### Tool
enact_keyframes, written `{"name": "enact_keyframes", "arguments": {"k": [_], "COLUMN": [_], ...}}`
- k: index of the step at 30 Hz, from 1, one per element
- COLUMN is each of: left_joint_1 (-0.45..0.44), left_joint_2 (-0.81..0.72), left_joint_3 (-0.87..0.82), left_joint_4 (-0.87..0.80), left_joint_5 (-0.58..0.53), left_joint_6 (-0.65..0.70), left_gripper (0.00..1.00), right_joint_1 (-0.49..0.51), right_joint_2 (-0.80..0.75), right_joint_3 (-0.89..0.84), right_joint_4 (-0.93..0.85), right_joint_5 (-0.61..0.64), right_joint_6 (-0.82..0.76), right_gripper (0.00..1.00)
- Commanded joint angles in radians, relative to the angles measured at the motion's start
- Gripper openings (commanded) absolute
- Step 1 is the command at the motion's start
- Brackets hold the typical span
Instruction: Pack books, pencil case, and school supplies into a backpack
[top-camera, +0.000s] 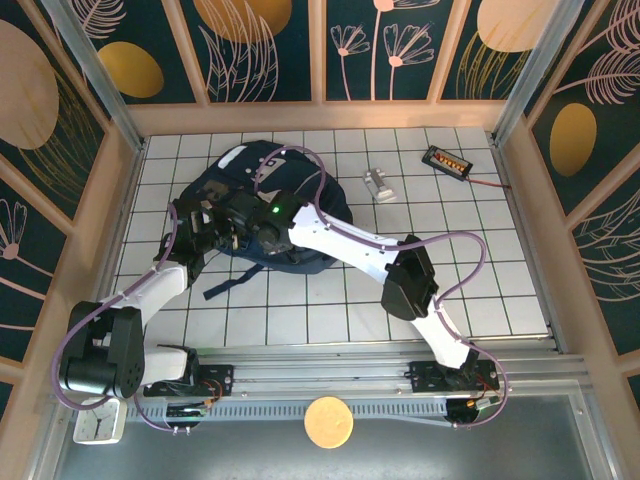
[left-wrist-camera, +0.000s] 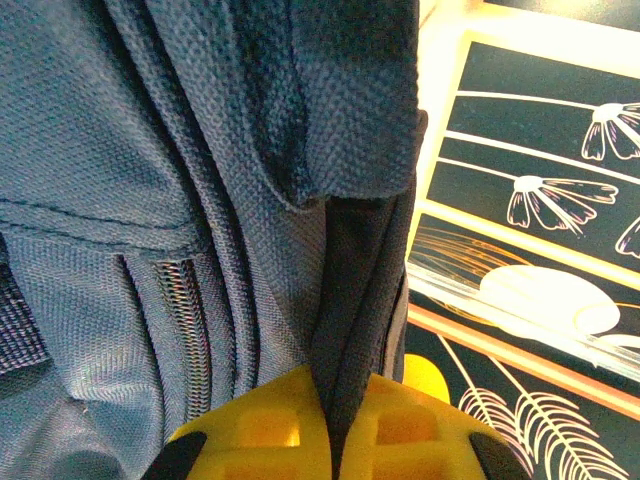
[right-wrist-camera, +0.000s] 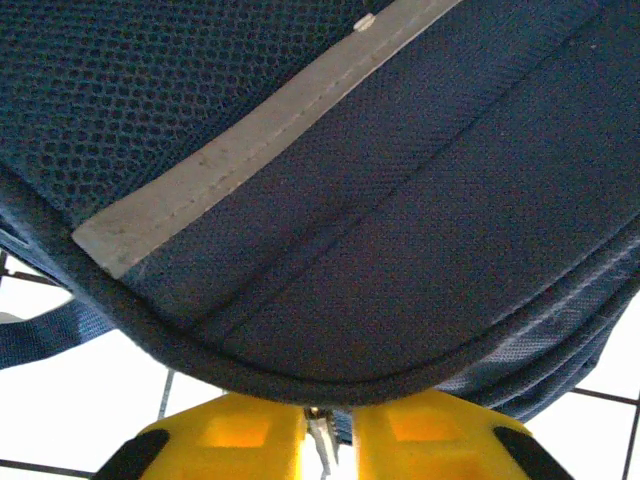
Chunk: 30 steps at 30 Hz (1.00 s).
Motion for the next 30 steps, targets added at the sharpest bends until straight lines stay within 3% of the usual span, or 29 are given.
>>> {"name": "enact_keyframes", "arguments": {"k": [1, 5, 10, 14, 18, 23, 30], "left_joint_1": [0.002, 0.003, 0.008, 0.035, 0.075, 0.098, 0.128], "left_joint_2": [-0.058, -0.059, -0.067, -0.093, -0.112, -0.097, -0.090], "left_joint_3": [0.040, 0.038, 0.037, -0.005, -0.031, -0.021, -0.018], "left_joint_4": [0.097, 0.087, 0.022, -0.003, -0.045, -0.086, -0.176], "left_joint_5": [0.009, 0.006, 0.007, 0.010, 0.027, 0.074, 0.120], "left_joint_6": [-0.066, -0.054, 0.011, 0.040, 0.087, 0.158, 0.262], "left_gripper": [0.00, 0.00, 0.00, 0.00, 0.00, 0.00, 0.00], "right_joint_1": [0.006, -0.002, -0.057, -0.151, -0.250, -0.354, -0.453], "right_joint_2": [-0.002, -0.014, -0.128, -0.275, -0.365, -0.354, -0.205], "right_joint_3": [0.030, 0.026, -0.162, -0.417, -0.557, -0.565, -0.415], "right_joint_4": [-0.015, -0.032, 0.054, 0.196, 0.257, 0.337, 0.399], "right_joint_5": [0.023, 0.021, -0.110, -0.315, -0.400, -0.435, -0.452], "right_joint_6": [-0.011, -0.011, -0.075, -0.158, -0.232, -0.314, -0.423], "right_gripper": [0.13, 0.00, 0.00, 0.00, 0.00, 0.00, 0.00]}}
